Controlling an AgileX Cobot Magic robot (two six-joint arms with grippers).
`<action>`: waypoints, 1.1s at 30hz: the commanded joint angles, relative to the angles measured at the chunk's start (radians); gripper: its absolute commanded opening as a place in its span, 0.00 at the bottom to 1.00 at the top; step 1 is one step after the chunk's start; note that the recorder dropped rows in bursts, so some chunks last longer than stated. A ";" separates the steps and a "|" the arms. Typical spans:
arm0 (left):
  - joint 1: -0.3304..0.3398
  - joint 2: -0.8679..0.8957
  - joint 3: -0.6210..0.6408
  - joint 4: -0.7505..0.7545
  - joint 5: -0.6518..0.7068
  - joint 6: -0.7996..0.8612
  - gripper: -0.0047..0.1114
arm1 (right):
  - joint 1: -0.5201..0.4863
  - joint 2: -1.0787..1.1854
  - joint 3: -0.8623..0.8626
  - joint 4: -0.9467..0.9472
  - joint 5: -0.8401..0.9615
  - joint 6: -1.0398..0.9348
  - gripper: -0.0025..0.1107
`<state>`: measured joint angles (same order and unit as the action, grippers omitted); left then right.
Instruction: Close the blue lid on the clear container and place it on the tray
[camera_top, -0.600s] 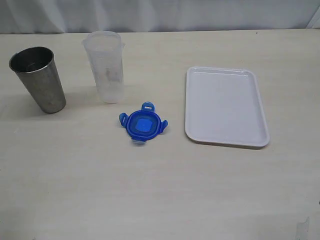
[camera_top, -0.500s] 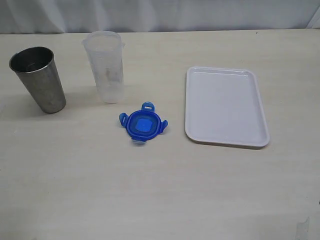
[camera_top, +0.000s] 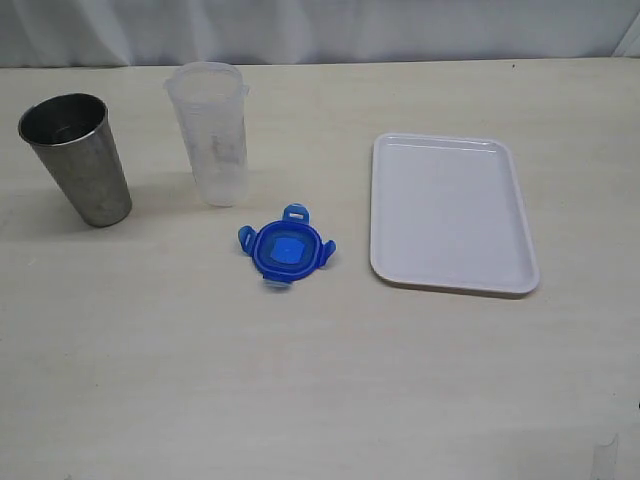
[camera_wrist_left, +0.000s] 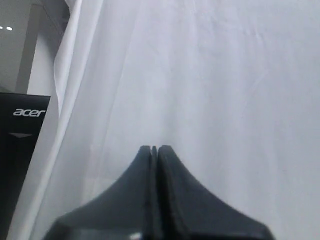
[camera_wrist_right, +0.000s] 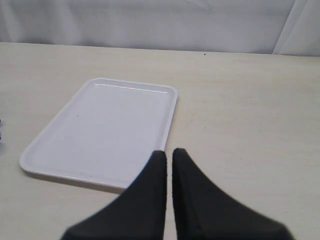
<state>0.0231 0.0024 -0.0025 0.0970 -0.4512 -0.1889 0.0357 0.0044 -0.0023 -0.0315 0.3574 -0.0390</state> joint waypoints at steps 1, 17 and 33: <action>-0.001 -0.002 0.002 -0.004 -0.092 -0.044 0.31 | 0.002 -0.004 0.002 0.002 -0.011 0.002 0.06; -0.001 0.673 -0.022 0.111 -0.430 -0.040 0.93 | 0.002 -0.004 0.002 0.002 -0.011 0.002 0.06; -0.001 1.492 -0.094 0.142 -0.770 0.127 0.93 | 0.002 -0.004 0.002 0.002 -0.011 0.002 0.06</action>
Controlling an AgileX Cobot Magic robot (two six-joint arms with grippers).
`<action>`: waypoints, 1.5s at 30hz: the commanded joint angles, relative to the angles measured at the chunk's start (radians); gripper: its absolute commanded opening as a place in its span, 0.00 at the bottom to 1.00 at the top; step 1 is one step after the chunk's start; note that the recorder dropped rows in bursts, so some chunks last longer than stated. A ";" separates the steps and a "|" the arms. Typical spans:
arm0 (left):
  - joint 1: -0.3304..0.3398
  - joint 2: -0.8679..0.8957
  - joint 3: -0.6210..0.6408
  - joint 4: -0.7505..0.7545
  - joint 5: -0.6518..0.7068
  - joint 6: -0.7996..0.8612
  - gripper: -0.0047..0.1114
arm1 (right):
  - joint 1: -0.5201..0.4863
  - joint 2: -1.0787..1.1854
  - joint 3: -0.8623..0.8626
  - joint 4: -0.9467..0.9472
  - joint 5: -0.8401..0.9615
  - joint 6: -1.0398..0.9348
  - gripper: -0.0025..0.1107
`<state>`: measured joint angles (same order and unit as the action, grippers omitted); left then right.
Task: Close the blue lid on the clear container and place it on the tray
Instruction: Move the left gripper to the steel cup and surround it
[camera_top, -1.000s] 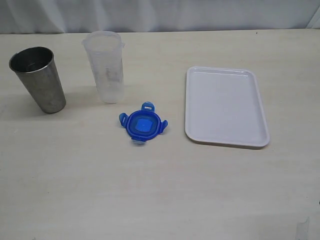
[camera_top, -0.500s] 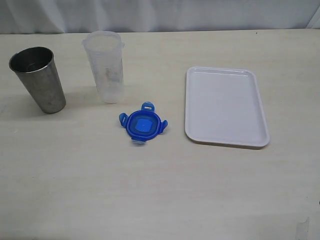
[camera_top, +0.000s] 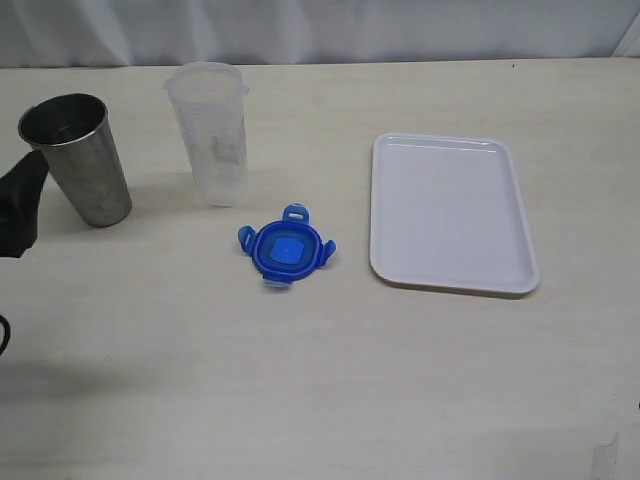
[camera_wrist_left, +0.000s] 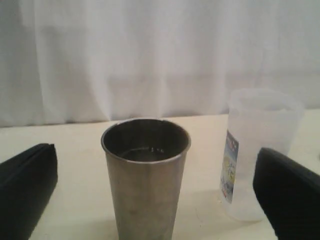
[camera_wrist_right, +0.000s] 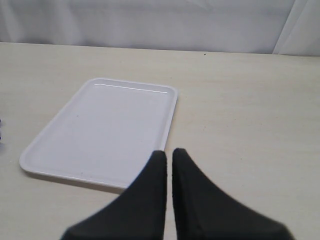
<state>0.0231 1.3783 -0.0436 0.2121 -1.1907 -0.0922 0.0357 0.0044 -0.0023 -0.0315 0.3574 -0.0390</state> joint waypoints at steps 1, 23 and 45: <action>-0.001 0.147 -0.070 0.031 -0.030 0.032 0.93 | 0.002 -0.004 0.002 0.002 -0.011 0.002 0.06; -0.001 0.497 -0.284 0.065 -0.030 0.036 0.93 | 0.002 -0.004 0.002 0.002 -0.011 0.002 0.06; -0.001 0.647 -0.431 0.066 -0.030 0.028 0.93 | 0.002 -0.004 0.002 0.002 -0.011 0.002 0.06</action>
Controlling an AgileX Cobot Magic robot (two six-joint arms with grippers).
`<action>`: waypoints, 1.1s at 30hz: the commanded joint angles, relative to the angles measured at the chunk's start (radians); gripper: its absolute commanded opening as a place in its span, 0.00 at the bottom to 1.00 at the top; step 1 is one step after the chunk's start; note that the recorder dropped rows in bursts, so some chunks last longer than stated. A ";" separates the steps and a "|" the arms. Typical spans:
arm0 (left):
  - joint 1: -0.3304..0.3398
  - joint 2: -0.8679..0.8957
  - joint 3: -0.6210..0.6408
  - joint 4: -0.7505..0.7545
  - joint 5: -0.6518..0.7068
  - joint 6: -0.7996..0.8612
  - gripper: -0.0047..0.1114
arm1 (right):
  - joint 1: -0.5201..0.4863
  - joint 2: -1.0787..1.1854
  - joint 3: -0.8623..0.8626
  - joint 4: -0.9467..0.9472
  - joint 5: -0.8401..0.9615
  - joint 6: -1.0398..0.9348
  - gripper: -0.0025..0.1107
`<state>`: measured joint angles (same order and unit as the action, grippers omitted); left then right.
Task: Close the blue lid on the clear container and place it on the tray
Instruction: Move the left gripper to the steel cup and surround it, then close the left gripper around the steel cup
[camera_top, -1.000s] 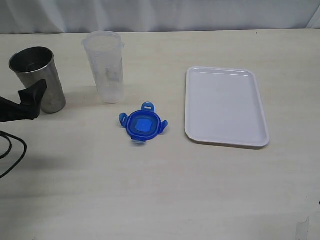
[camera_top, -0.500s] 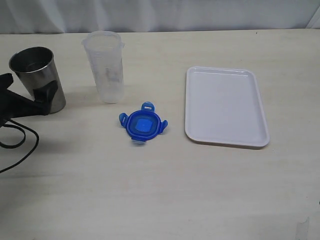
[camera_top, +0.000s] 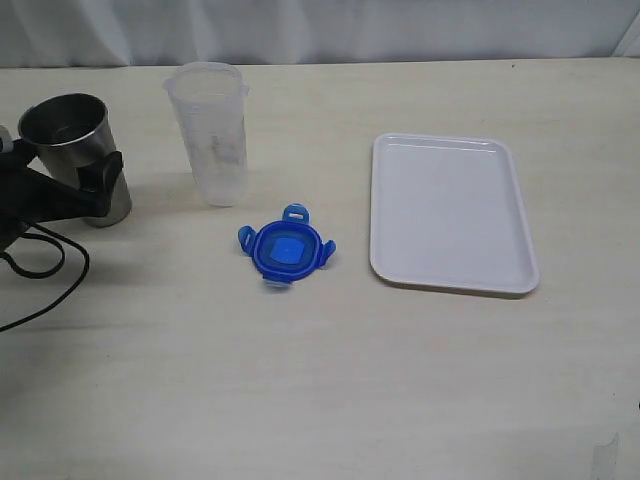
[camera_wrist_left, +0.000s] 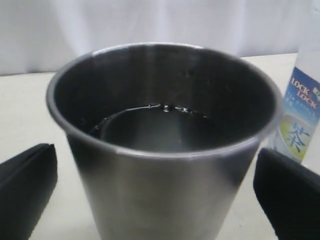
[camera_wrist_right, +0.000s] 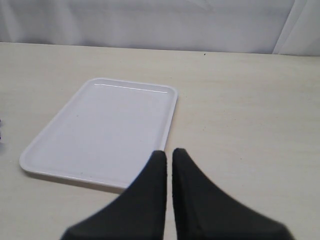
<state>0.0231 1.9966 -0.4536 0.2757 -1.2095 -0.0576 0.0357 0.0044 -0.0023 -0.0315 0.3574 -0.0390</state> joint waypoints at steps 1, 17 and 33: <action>-0.001 0.037 -0.029 0.002 -0.012 -0.012 0.93 | 0.002 -0.004 0.002 0.002 -0.011 0.002 0.06; -0.001 0.048 -0.073 0.029 -0.012 -0.029 0.93 | 0.002 -0.004 0.002 0.002 -0.011 0.002 0.06; -0.001 0.048 -0.083 0.031 -0.012 -0.045 0.93 | 0.002 -0.004 0.002 0.002 -0.011 0.002 0.06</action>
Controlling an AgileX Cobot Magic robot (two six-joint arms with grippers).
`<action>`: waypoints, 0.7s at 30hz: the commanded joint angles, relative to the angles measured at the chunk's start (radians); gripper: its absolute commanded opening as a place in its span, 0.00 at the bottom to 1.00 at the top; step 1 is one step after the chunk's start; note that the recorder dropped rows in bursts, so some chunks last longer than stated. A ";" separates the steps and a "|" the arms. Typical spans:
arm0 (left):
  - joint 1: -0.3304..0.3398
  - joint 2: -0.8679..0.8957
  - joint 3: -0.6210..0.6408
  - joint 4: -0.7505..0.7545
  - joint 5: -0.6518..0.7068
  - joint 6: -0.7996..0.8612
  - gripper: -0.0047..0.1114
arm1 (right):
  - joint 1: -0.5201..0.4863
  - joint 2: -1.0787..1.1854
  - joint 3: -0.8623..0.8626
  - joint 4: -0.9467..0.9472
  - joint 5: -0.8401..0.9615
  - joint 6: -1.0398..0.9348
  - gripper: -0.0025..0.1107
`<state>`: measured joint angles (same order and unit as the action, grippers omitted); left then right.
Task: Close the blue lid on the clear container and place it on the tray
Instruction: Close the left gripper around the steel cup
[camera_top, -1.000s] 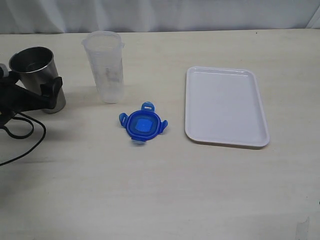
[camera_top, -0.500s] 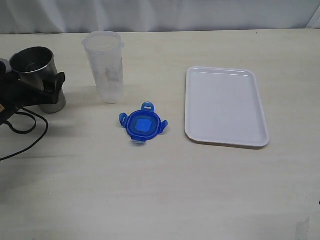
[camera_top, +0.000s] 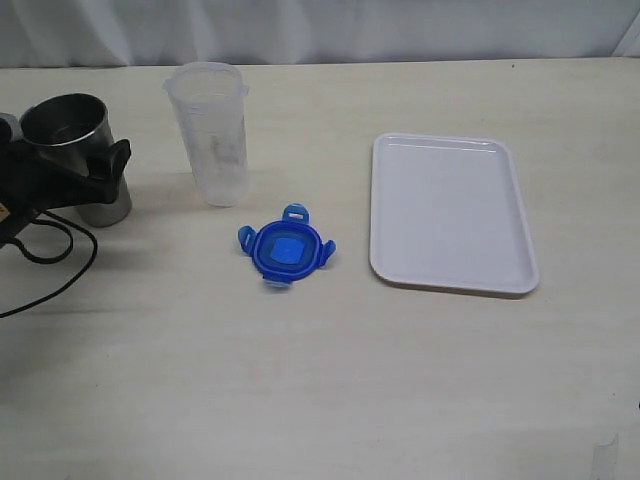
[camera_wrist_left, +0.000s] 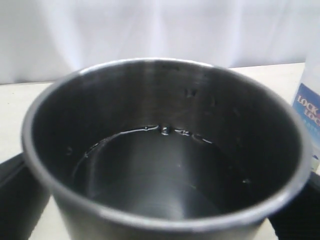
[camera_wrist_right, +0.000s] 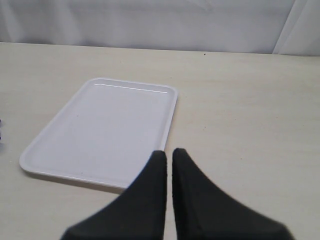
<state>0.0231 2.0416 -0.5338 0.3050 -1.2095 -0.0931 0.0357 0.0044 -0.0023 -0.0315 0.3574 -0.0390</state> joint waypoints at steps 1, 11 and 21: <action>-0.001 0.003 -0.003 0.002 -0.012 -0.009 0.93 | 0.002 -0.004 0.002 0.002 -0.011 0.002 0.06; -0.001 0.003 -0.010 0.002 -0.012 -0.009 0.93 | 0.002 -0.004 0.002 0.002 -0.011 0.002 0.06; -0.001 0.003 -0.020 0.007 -0.012 -0.011 0.93 | 0.002 -0.004 0.002 0.002 -0.011 0.002 0.06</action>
<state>0.0231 2.0433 -0.5462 0.3074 -1.2100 -0.0976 0.0357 0.0044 -0.0023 -0.0315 0.3574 -0.0390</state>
